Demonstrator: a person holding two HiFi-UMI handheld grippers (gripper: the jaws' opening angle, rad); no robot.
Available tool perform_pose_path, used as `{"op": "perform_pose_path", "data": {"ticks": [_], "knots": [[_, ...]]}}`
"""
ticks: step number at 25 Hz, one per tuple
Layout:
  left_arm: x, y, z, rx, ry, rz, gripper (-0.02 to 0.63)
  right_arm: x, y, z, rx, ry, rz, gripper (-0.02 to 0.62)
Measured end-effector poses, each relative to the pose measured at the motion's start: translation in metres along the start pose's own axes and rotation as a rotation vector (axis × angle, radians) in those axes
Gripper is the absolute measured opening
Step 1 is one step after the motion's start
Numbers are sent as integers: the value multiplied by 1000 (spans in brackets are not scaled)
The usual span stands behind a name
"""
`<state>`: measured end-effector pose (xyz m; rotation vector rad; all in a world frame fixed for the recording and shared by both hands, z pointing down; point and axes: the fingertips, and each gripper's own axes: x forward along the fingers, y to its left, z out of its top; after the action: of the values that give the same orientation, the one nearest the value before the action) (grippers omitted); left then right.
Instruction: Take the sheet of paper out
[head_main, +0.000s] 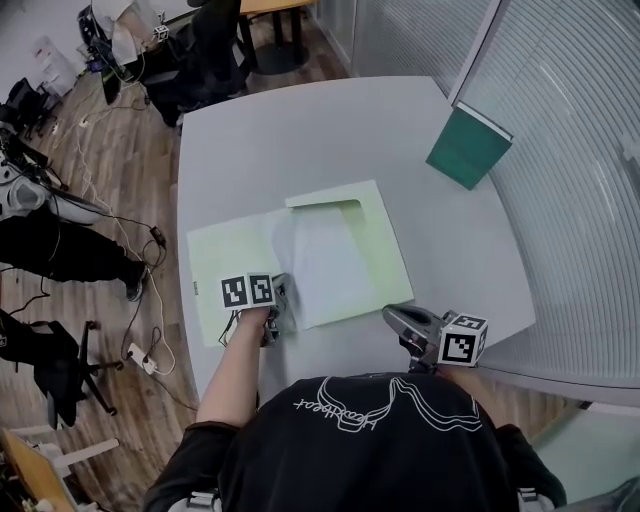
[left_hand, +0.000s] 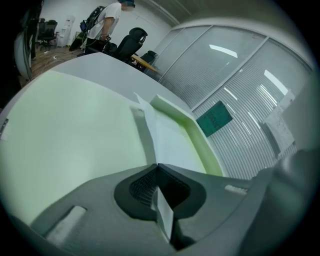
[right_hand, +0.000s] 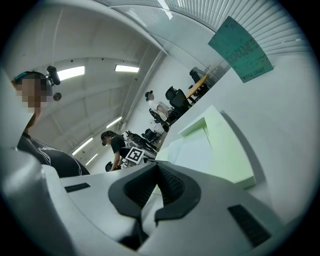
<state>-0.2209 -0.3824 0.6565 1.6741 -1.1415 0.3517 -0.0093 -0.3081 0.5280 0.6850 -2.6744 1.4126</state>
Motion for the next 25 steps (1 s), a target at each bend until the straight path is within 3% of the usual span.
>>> {"op": "perform_pose_path", "data": {"ticks": [13, 25], "knots": [[-39, 5, 7, -6, -91, 86, 14, -16, 11, 4, -21, -1, 49, 9], [-136, -13, -20, 54, -241, 138, 14, -40, 58, -35, -56, -5, 80, 9]]}}
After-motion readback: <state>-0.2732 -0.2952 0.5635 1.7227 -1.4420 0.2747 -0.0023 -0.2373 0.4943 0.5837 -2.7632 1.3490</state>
